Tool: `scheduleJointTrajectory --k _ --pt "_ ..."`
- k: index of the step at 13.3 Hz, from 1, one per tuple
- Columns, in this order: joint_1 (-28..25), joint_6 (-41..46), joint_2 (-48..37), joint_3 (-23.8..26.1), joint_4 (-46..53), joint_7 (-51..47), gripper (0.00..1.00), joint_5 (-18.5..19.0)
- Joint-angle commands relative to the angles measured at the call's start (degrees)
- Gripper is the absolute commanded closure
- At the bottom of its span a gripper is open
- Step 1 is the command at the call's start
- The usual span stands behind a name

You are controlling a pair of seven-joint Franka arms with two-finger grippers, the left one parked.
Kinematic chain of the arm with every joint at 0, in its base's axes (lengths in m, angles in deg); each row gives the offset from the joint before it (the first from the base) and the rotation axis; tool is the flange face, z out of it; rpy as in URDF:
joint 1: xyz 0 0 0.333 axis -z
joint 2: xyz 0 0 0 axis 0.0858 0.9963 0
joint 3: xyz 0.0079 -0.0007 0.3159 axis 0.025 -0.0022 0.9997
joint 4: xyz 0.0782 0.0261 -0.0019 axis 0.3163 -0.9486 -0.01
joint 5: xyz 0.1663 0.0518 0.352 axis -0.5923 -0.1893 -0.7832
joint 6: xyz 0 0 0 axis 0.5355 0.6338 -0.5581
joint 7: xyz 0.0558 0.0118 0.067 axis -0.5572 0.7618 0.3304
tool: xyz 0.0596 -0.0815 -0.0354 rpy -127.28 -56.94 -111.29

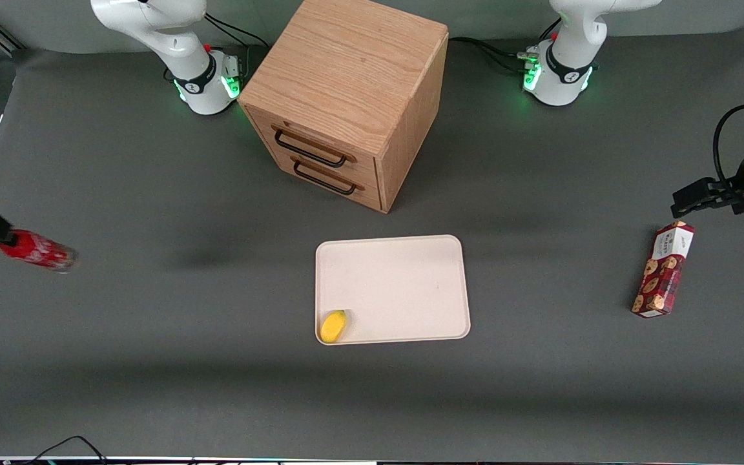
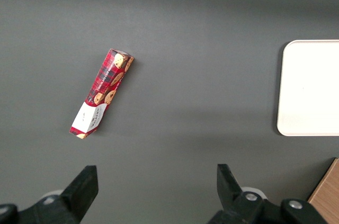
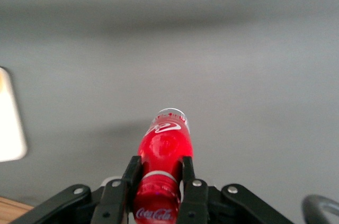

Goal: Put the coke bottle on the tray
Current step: 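Lift the bottle and carry it toward the white tray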

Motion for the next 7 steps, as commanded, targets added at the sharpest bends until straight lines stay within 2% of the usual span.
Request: scheduleJointTrajectory --k 1,3,4,7 --pt "-1.8 -0.2 2.6 11.3 2.4 -18.6 1.0 1.1" --pt "-4.4 -3.4 4.5 16.8 2.3 -29.6 1.0 1.1" --pt "-6.0 -6.5 7.4 22.3 2.2 -38.5 1.0 1.6" --pt "-10.0 -14.0 13.7 27.7 1.3 -52.8 1.0 8.1"
